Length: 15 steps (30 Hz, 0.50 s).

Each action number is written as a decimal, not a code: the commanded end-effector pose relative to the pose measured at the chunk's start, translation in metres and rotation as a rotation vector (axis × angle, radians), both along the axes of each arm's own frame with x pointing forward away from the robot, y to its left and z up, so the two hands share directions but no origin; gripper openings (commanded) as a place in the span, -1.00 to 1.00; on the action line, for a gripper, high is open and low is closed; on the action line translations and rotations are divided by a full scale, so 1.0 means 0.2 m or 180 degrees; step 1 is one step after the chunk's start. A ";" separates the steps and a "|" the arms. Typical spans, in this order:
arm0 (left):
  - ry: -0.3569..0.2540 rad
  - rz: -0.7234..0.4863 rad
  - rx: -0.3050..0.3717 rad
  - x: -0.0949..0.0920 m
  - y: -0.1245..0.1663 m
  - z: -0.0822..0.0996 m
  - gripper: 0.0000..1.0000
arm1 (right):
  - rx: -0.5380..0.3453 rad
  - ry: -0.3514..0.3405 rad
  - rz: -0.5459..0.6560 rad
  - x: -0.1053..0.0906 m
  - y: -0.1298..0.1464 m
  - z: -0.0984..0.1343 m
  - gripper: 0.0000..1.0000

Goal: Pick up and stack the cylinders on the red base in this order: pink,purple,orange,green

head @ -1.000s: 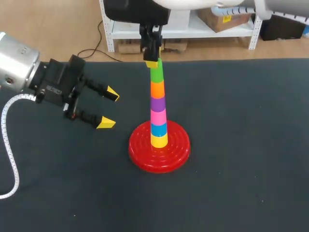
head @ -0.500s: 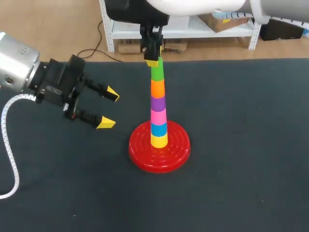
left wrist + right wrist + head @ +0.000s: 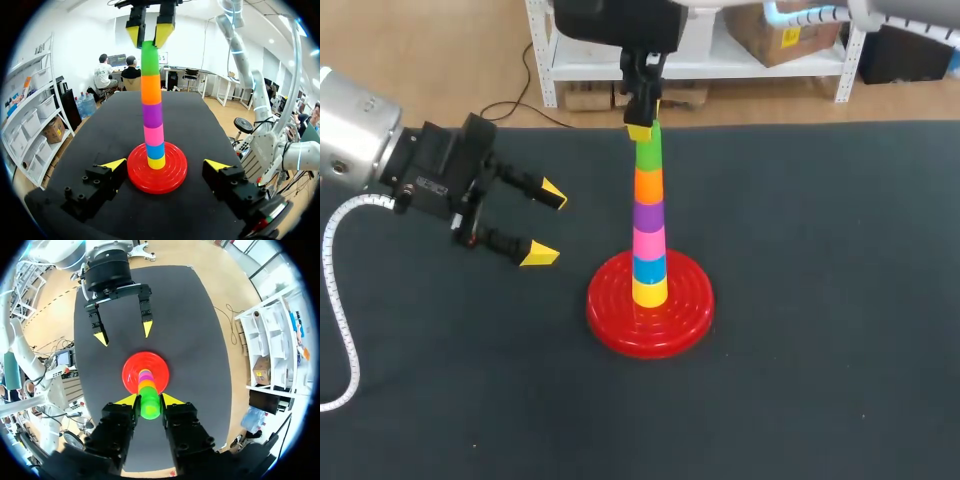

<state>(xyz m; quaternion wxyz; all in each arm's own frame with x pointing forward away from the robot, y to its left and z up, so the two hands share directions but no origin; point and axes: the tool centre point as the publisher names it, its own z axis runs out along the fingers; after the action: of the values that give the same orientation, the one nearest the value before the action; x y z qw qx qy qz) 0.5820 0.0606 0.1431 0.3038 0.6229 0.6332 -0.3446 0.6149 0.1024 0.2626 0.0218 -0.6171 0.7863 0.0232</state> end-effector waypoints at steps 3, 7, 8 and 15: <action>-0.0009 -0.0001 -0.0010 0.00 0.01 0.00 1.00 | 0.0026 0.0047 -0.0005 0.02 0.01 -0.11 -1.00; -0.0009 -0.0001 -0.0010 0.00 0.01 0.00 1.00 | 0.0090 -0.0081 0.0023 0.00 0.01 -0.06 -0.98; -0.0009 -0.0001 -0.0010 0.00 0.01 0.00 1.00 | 0.0105 -0.0109 0.0015 0.00 0.01 -0.04 -0.64; -0.0009 -0.0001 -0.0010 0.00 0.01 0.00 1.00 | 0.0282 -0.0353 -0.0027 -0.02 0.02 0.05 1.00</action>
<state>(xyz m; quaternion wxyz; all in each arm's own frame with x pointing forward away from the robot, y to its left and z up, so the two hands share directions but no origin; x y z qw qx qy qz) 0.5820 0.0606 0.1431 0.3038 0.6229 0.6332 -0.3446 0.6243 0.1152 0.2691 0.0588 -0.6149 0.7859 0.0274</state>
